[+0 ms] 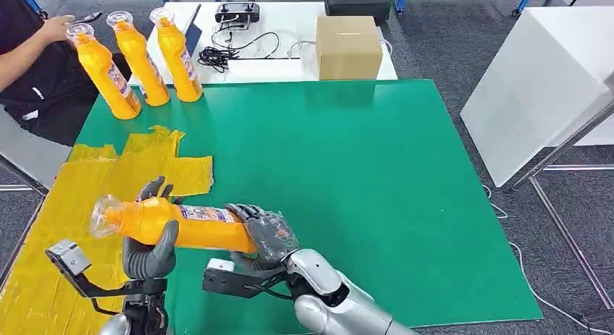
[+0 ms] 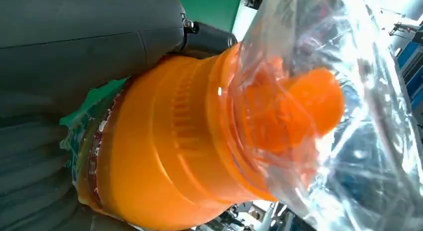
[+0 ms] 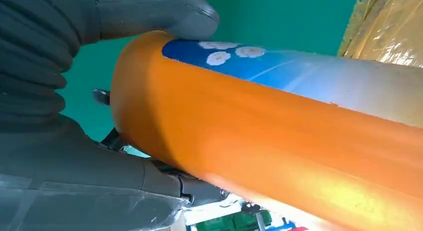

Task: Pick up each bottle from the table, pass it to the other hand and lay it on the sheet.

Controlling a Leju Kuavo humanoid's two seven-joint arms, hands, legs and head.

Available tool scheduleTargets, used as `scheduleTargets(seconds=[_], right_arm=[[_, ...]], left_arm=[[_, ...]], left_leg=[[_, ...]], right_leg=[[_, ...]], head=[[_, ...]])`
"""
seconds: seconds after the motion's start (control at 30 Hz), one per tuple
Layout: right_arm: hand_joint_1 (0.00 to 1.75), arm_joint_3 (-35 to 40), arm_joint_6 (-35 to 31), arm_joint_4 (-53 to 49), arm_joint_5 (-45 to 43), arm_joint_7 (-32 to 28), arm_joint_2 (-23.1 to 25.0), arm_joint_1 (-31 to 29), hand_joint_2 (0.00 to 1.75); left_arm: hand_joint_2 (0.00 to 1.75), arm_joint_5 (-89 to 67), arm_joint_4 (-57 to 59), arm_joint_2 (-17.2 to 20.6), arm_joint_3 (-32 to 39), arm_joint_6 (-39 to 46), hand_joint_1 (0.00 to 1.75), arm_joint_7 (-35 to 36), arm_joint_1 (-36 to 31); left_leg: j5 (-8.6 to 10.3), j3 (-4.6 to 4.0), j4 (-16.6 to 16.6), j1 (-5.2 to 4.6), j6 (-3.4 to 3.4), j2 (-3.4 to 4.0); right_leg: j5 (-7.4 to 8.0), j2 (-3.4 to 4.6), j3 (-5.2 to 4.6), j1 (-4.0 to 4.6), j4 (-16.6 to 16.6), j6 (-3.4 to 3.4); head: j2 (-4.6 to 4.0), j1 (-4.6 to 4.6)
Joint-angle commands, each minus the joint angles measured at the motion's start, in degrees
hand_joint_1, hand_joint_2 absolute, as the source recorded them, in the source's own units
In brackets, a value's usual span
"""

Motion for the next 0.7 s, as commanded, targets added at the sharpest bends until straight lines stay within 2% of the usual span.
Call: scheduleTargets(seconds=[0.03,0.4,0.57,0.6,0.63,0.67,0.7], right_arm=[[1.75,4.76,1.3,1.92,-0.18,-0.54,-0.64,-2.59,1.75],[1.75,4.39,1.37,2.02,-0.06,-0.21,-1.12,-2.4,1.75],[1.75,2.27,-2.21,0.7,2.52,0.38,-2.35,-0.59,1.75],[1.43,1.05,-4.54,-0.23,4.0,0.68,-2.85,0.41,1.75],[0.0,-0.67,-7.45,-1.92,5.77,0.5,-3.62,1.94,1.75],[0.0,-2.41,-5.4,-3.03,3.55,0.64,-4.18,3.08,0.0],[0.0,-3.13,-6.41,-5.14,5.3,1.18,-5.41,3.69,0.0]], left_arm=[[1.75,0.18,3.51,0.25,-0.33,-0.64,1.75,0.27,-2.54],[1.75,0.41,3.43,0.06,-0.01,-1.12,1.75,0.02,-2.58],[1.75,0.44,2.69,-0.24,0.78,-1.38,1.75,-0.19,-2.02],[1.75,-0.2,2.33,-0.27,0.98,-1.23,1.75,-0.6,-1.84],[1.75,-0.98,1.84,-0.34,1.31,-0.78,1.75,-0.91,-1.48],[1.75,-1.5,1.34,-0.17,1.58,-0.48,1.75,-1.02,-1.06],[1.75,-3.4,1.06,0.0,1.99,0.61,1.75,-1.6,-0.81]], left_leg=[[0.01,0.07,-0.05,-0.03,-0.04,-0.01],[0.04,0.09,-0.06,-0.05,-0.07,-0.04],[0.03,0.06,-0.06,-0.02,-0.03,-0.07],[0.03,0.08,-0.07,-0.02,-0.04,-0.1],[0.03,0.07,-0.06,-0.01,-0.03,-0.1],[0.03,0.09,-0.08,-0.02,-0.03,-0.17],[0.02,0.08,-0.06,0.01,-0.02,-0.16]], right_leg=[[-0.01,-0.05,0.07,-0.03,-0.02,0.02],[-0.02,-0.09,0.09,-0.05,0.0,0.02],[-0.01,-0.1,0.07,-0.02,-0.05,0.02],[-0.02,-0.14,0.1,-0.03,-0.06,0.03],[-0.01,-0.13,0.09,-0.01,-0.07,0.02],[-0.03,-0.21,0.15,-0.03,-0.08,0.04],[-0.03,-0.19,0.14,0.01,-0.1,0.03]], head=[[0.0,0.0],[0.0,0.0],[0.0,0.0],[0.0,0.0],[0.0,0.0],[0.0,0.0],[0.0,0.0]])
